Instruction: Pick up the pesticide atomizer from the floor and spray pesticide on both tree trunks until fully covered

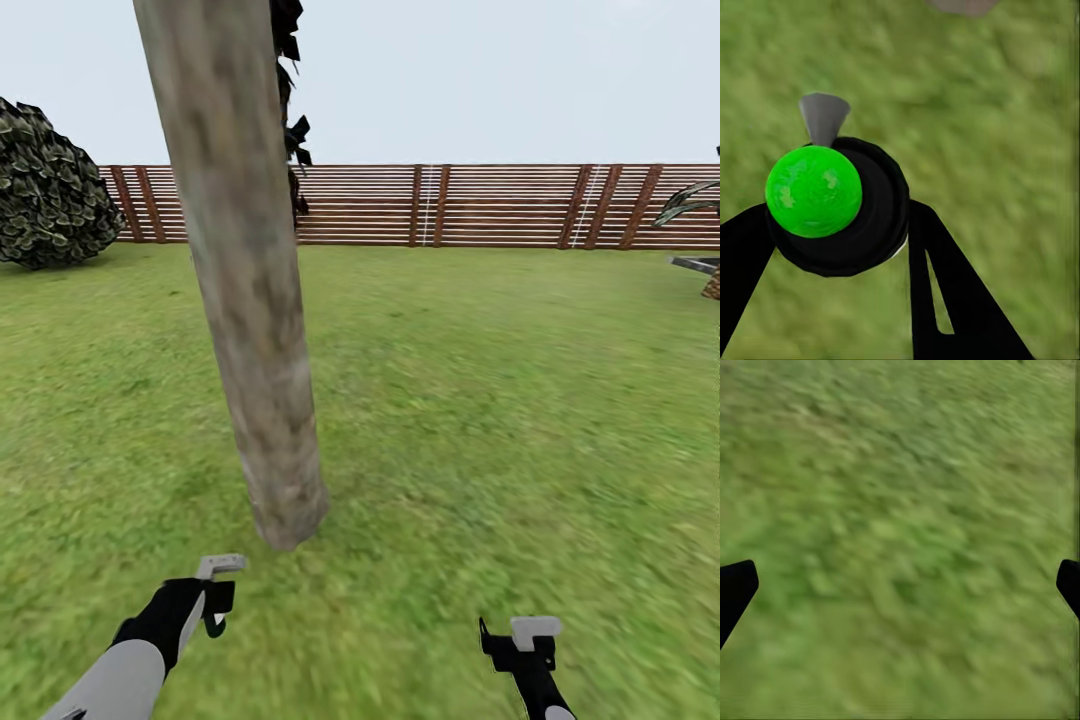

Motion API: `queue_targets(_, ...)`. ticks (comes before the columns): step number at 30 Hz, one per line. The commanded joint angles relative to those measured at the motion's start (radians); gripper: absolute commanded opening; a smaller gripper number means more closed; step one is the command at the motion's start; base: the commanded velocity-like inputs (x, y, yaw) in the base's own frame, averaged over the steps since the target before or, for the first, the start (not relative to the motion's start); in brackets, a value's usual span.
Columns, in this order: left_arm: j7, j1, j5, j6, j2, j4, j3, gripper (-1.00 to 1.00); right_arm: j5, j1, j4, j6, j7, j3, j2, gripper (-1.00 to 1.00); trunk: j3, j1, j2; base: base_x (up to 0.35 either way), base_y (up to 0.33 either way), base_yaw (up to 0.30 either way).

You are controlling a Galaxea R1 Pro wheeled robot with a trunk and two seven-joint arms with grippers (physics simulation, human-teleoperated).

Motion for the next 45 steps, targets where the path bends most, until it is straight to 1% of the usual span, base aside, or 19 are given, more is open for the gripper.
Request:
queue_targets(1, -0.009, -0.001, -0.01, 0.003, 0.0, -0.003, 0.007, -1.0, 0.001, -0.001, 0.001, -0.001, -0.008, 0.008, 0.0, 1.0, -0.001, 0.0, 0.0, 0.019, -0.271, 0.0)
queue_targets(9, -0.009, -0.002, -0.009, -0.004, 0.0, -0.006, 0.006, -1.0, 0.001, -0.001, 0.001, -0.001, -0.008, 0.008, 0.0, 1.0, -0.001, 0.0, 0.0, -0.152, -0.181, -0.018)
queue_targets(13, -0.013, -0.006, -0.007, -0.005, 0.0, -0.073, 0.006, -1.0, 0.0, -0.001, -0.001, -0.001, -0.008, 0.007, 0.001, 1.0, -0.001, 0.0, 0.0, -0.023, -0.016, -0.239)
queue_targets(15, -0.013, -0.029, -0.006, -0.003, -0.001, -0.083, 0.007, -1.0, 0.0, -0.001, -0.001, -0.002, -0.008, 0.007, 0.001, 1.0, -0.001, 0.0, 0.0, -0.004, -0.002, -0.151)
queue_targets(17, -0.014, -0.071, -0.005, 0.003, -0.003, -0.083, 0.008, -1.0, 0.0, -0.001, -0.001, -0.002, -0.008, 0.007, 0.001, 1.0, -0.001, 0.0, 0.0, -0.001, -0.001, -0.037)
queue_targets(20, -0.015, -0.093, -0.005, 0.007, -0.013, -0.08, 0.007, -1.0, 0.0, -0.001, -0.002, -0.002, -0.008, 0.007, 0.001, 1.0, -0.001, 0.0, 0.0, 0.0, 0.0, -0.008)
queue_targets(22, -0.014, -0.094, -0.006, 0.008, -0.005, -0.079, 0.006, -1.0, -0.001, -0.001, -0.002, -0.002, -0.008, 0.006, 0.001, 1.0, -0.001, 0.0, 0.0, 0.0, 0.0, -0.001)
queue_targets(25, -0.014, -0.092, -0.007, 0.007, 0.027, -0.08, 0.005, -1.0, -0.001, -0.001, -0.002, -0.002, -0.008, 0.006, 0.001, 1.0, -0.001, 0.0, 0.0, 0.0, 0.0, 0.0)
queue_targets(26, -0.029, -0.09, -0.007, 0.007, 0.055, -0.08, 0.004, -1.0, -0.001, -0.001, -0.002, -0.002, -0.008, 0.006, 0.001, 1.0, -0.001, 0.0, 0.0, 0.0, 0.0, 0.0)
queue_targets(28, -0.07, -0.089, -0.01, 0.007, 0.061, -0.08, 0.002, -1.0, 0.0, -0.001, -0.002, -0.002, -0.008, 0.005, 0.0, 1.0, -0.001, 0.0, 0.0, 0.0, 0.0, 0.0)
queue_targets(30, -0.097, -0.09, -0.012, 0.007, 0.054, -0.08, 0.003, -1.0, 0.0, -0.001, -0.002, -0.002, -0.008, 0.006, 0.0, 1.0, -0.001, 0.0, 0.0, 0.0, 0.0, 0.0)
queue_targets(33, -0.115, -0.1, -0.011, 0.009, 0.0, -0.083, -0.031, -1.0, 0.001, -0.001, -0.001, -0.002, -0.008, 0.007, 0.001, 1.0, -0.001, 0.0, 0.0, 0.0, 0.0, 0.0)
queue_targets(34, -0.116, -0.103, -0.011, 0.01, -0.011, -0.085, -0.042, -1.0, 0.001, -0.001, -0.001, -0.002, -0.008, 0.007, 0.0, 1.0, -0.001, 0.0, 0.0, 0.0, 0.0, 0.0)
queue_targets(36, -0.117, -0.112, -0.009, 0.014, -0.018, -0.09, -0.062, -1.0, 0.001, -0.001, -0.001, -0.002, -0.008, 0.007, 0.0, 1.0, -0.001, 0.0, 0.0, 0.0, 0.0, 0.0)
queue_targets(39, -0.118, -0.115, -0.008, 0.016, -0.007, -0.095, -0.068, -1.0, 0.001, -0.001, -0.001, -0.001, -0.008, 0.007, 0.0, 1.0, -0.001, 0.0, 0.0, -0.108, 0.0, 0.0)
queue_targets(41, -0.118, -0.115, -0.006, 0.017, 0.026, -0.111, -0.068, -1.0, 0.001, -0.001, -0.001, -0.001, -0.008, 0.007, 0.0, 1.0, -0.001, 0.0, 0.0, -0.287, 0.0, 0.0)
queue_targets(42, -0.118, -0.114, -0.006, 0.018, 0.035, -0.117, -0.068, -1.0, 0.001, -0.001, -0.001, -0.001, -0.008, 0.007, 0.0, 1.0, -0.001, 0.0, 0.0, -0.32, 0.0, 0.0)
queue_targets(44, -0.118, -0.114, -0.006, 0.018, 0.039, -0.121, -0.069, -1.0, 0.001, -0.001, -0.001, -0.001, -0.008, 0.007, 0.0, 1.0, -0.001, 0.0, 0.0, -0.227, 0.0, 0.0)
queue_targets(45, -0.118, -0.114, -0.007, 0.018, 0.034, -0.123, -0.069, -1.0, 0.001, -0.001, -0.001, -0.001, -0.008, 0.006, 0.0, 1.0, -0.001, 0.0, 0.0, -0.093, 0.0, 0.0)
